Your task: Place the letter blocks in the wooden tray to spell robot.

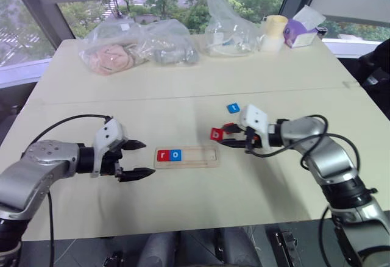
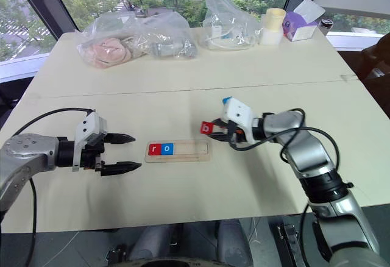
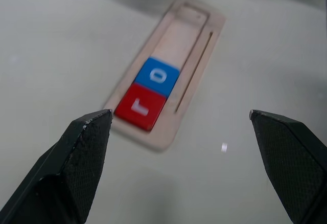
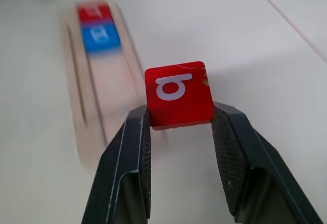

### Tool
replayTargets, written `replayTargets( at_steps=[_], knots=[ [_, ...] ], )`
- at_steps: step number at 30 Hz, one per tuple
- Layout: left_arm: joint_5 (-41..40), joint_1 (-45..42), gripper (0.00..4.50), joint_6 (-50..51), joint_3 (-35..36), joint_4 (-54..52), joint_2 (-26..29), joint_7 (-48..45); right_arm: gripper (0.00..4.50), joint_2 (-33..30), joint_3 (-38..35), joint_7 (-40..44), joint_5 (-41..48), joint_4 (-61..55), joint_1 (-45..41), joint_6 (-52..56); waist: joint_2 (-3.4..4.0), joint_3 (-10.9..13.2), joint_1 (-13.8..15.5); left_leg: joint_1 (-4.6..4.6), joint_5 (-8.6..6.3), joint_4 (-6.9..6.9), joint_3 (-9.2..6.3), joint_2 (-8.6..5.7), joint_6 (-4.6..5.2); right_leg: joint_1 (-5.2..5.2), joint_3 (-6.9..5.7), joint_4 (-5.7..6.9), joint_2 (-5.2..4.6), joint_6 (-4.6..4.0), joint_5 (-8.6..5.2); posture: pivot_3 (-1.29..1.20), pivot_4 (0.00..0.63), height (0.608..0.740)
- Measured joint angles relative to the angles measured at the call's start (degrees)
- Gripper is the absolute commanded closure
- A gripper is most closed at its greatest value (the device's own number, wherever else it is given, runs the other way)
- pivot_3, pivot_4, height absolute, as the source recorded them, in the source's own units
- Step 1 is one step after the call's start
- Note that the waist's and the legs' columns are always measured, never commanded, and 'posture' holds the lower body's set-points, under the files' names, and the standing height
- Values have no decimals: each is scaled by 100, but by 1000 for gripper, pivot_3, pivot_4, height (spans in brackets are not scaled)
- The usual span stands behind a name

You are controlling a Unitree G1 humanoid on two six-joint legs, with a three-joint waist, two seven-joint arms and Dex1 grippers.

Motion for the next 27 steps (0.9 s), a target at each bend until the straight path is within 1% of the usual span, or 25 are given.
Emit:
replayTargets(
  at_steps=[4, 7, 11, 15, 21, 27],
  knots=[
    [-3, 146, 0, 10, 44, -43, 0, 59, 3391, 305, 747, -86, -173, -152, -10, 277, 0, 0, 13, -27, 0, 12, -3, -15, 0, -14, -2, -4, -4, 4, 1, 0, 150, 740],
    [9, 248, 0, 10, 51, -122, -8, 146, 3391, 337, 995, -147, -369, -50, -91, 243, 0, 0, -5, -28, 0, 15, -2, -17, -1, -16, -5, -3, -4, 7, 4, 0, 150, 740],
    [-11, 315, 0, 64, 49, -314, -100, 304, 3391, 406, 1111, -225, -571, 171, -229, 59, 0, 0, -14, -26, 1, 13, -4, -10, -2, -20, -5, 3, 1, 7, 5, 0, 150, 740],
    [-129, 461, 0, 247, 207, -456, -208, 538, 3391, 464, 1161, -240, -773, 392, -275, -159, 0, 0, -20, -26, 2, 13, -4, -10, -3, -21, -6, 5, 6, 9, 6, 0, 150, 740],
    [-173, 477, 0, 351, 227, -527, -255, 709, 3391, 757, 1233, -310, -879, 576, -288, -229, 0, 0, -21, -23, 4, 14, -3, -10, -6, -19, -6, 8, 7, 8, 7, 0, 150, 740],
    [-197, 475, 0, 381, 227, -539, -328, 874, 3391, 792, 1233, -348, -992, 649, -326, -272, 0, 0, -18, -22, 5, 14, -3, -11, -6, -18, -6, 8, 7, 10, 8, 0, 150, 740]
  ],
)
